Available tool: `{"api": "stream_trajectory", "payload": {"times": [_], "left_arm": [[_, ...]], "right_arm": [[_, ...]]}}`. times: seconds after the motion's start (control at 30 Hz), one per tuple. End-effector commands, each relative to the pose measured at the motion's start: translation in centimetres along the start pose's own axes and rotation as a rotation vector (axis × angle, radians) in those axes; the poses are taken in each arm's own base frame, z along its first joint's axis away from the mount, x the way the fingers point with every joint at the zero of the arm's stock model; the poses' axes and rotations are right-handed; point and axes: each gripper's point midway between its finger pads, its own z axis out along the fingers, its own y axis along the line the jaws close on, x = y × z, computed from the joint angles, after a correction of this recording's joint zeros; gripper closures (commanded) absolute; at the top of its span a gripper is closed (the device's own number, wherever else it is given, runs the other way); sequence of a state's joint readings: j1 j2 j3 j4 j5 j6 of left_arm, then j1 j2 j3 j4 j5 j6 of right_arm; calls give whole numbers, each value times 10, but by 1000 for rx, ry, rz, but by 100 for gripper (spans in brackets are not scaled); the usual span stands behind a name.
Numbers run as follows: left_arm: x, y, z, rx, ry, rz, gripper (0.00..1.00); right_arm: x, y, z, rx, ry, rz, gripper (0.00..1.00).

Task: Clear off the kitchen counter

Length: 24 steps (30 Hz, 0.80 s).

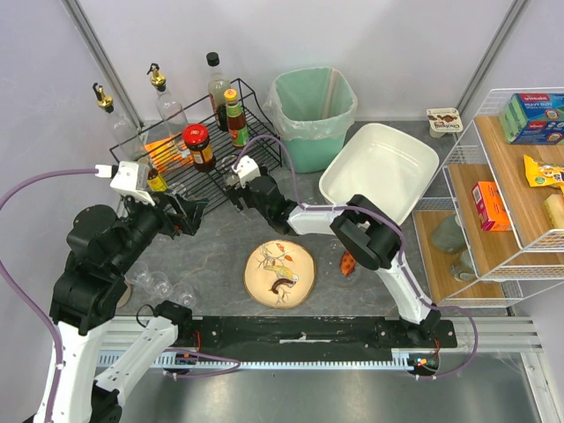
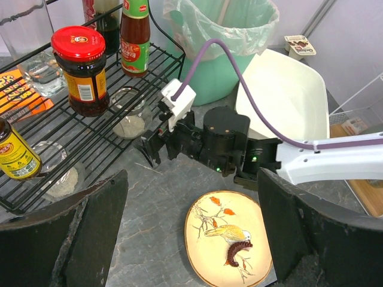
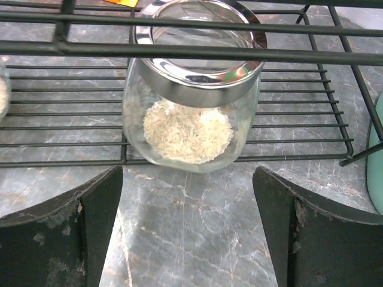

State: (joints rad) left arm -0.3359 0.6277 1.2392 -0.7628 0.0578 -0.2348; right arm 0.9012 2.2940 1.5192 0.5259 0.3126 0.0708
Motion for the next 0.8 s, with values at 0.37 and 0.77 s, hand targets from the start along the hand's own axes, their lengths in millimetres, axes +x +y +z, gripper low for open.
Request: {"api": "stream_trajectory", "payload": {"times": [0.37, 0.77], "left_arm": [[-6, 0, -6, 0, -29, 1, 7], [-5, -4, -6, 19, -17, 0, 7]], "right_arm": [[-66, -3, -32, -36, -94, 150, 51], [-50, -5, -3, -32, -30, 184, 63]]}}
